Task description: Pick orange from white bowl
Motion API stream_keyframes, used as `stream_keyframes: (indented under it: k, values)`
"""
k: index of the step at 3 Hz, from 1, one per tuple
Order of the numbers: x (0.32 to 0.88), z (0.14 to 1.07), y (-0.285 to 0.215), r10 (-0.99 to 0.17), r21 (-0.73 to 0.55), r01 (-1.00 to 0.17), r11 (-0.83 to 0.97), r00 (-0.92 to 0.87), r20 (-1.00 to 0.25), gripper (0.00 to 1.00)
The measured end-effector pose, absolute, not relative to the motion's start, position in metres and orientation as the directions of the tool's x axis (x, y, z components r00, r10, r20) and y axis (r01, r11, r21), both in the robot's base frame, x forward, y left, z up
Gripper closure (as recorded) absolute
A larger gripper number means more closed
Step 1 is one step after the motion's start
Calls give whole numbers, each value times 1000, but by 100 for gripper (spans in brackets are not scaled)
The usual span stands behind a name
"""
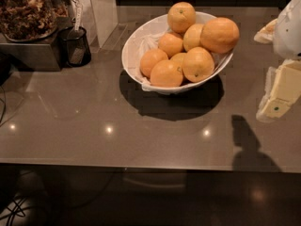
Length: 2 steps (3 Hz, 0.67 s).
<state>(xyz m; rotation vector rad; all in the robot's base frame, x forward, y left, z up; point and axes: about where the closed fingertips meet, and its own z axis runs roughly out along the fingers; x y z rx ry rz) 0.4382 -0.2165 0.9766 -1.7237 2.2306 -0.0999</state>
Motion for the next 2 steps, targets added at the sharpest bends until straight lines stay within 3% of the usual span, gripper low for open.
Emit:
stream_keyframes:
  k: [2]
  values:
    - [451,980,-209,-956,-254,-935,246,-191,-222,0]
